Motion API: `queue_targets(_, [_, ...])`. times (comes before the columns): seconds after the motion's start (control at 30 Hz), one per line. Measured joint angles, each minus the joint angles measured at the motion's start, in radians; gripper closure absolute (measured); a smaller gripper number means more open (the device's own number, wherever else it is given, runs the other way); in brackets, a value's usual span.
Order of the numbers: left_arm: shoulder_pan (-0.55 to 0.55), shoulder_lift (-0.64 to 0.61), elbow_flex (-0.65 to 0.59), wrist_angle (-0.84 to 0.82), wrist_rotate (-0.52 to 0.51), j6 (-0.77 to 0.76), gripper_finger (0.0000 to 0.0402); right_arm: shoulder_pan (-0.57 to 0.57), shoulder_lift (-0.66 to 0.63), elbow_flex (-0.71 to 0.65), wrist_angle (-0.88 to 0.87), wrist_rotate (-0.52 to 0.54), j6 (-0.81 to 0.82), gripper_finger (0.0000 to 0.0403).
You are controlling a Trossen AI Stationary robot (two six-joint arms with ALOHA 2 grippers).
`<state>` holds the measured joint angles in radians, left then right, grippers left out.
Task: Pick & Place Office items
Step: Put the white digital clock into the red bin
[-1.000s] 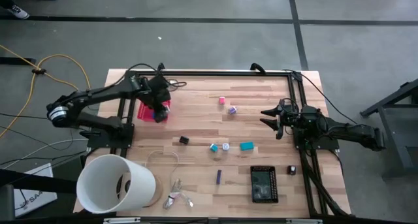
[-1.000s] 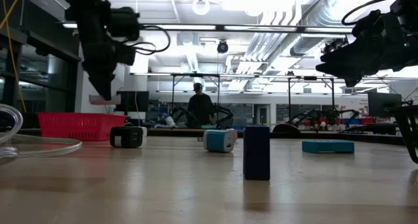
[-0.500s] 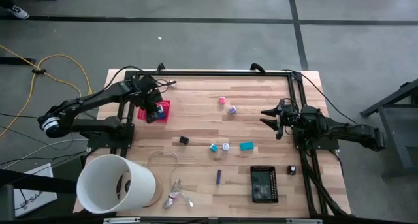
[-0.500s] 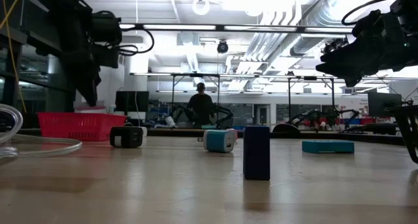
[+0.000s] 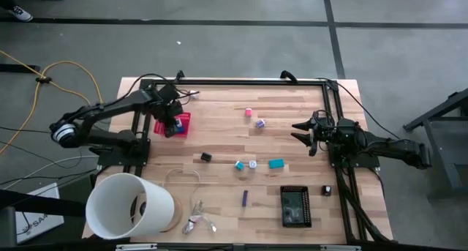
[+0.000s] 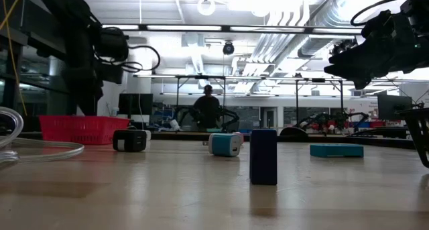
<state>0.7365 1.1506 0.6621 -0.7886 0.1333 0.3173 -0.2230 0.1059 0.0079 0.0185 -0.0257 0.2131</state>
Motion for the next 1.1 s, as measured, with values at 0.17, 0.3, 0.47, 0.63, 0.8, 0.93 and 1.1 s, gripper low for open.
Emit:
queue_targets(0.17, [-0.03, 0.047, 0.0, 0.042, 0.0, 0.0, 0.0254, 0.0, 0.0, 0.0, 0.0, 0.0, 0.0, 0.0231])
queue_targets(0.3, [-0.043, 0.065, 0.0, 0.065, -0.001, -0.002, 0.0254, 0.0, 0.0, 0.0, 0.0, 0.0, 0.0, 0.0231])
queue_targets(0.47, [-0.045, 0.075, 0.0, 0.066, -0.009, -0.018, 0.0254, 0.0, 0.0, 0.0, 0.0, 0.0, 0.0, 0.0231])
queue_targets(0.63, [-0.045, 0.076, 0.0, 0.065, -0.009, -0.028, 0.0254, 0.0, 0.0, 0.0, 0.0, 0.0, 0.0, 0.0231])
queue_targets(0.8, [-0.045, 0.075, 0.0, 0.065, -0.01, -0.033, 0.0254, 0.0, 0.0, 0.0, 0.0, 0.0, 0.0, 0.0231])
queue_targets(0.93, [-0.045, 0.076, 0.0, 0.064, -0.01, -0.049, 0.0244, 0.0, 0.0, 0.0, 0.0, 0.0, 0.0, 0.0231])
queue_targets(1.1, [-0.045, 0.076, 0.0, 0.064, -0.011, -0.057, 0.0214, 0.0, 0.0, 0.0, 0.0, 0.0, 0.0, 0.0231])
